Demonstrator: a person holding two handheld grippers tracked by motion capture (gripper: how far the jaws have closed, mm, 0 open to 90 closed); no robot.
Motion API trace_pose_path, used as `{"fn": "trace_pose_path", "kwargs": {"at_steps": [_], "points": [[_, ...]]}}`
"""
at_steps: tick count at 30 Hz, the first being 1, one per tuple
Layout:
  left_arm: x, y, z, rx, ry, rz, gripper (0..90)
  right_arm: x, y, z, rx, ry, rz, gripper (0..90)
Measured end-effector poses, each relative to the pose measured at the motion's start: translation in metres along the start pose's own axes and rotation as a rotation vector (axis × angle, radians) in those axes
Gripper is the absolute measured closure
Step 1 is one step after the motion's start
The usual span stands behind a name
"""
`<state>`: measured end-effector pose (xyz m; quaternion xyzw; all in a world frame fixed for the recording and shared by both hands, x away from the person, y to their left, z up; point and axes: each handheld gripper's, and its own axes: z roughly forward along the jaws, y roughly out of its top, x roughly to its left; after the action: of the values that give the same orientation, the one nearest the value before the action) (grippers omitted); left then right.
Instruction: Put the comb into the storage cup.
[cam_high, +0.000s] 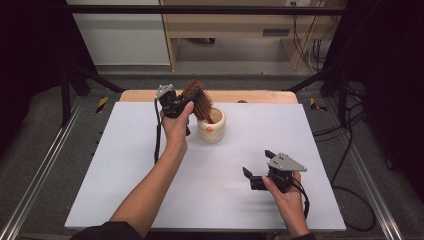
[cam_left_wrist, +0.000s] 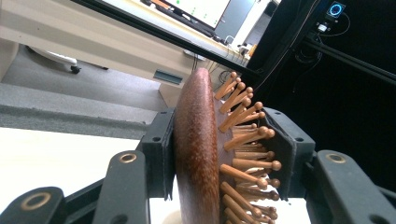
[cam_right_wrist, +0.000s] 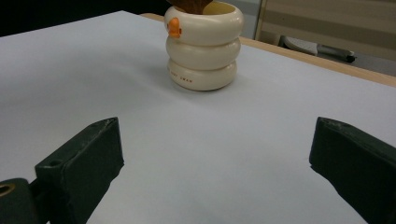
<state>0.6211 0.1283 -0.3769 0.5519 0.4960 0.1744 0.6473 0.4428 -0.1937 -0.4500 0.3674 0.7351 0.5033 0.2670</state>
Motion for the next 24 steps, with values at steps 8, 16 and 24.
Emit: {"fn": "trace_pose_path", "kwargs": {"at_steps": [8,16,24], "points": [[0.0003,-0.0001,0.0001,0.001,-0.001,0.000,49.2,0.0001,-0.0001,0.0000,0.000,0.001,0.000,2.9],[0.0001,0.0000,-0.0001,0.001,0.000,0.000,48.9,0.0002,-0.0002,0.0005,0.003,0.004,0.000,3.0],[-0.0002,0.0000,0.0001,0.002,0.006,0.001,48.3,0.0005,-0.0003,0.0008,0.006,0.007,-0.002,3.0]]}}
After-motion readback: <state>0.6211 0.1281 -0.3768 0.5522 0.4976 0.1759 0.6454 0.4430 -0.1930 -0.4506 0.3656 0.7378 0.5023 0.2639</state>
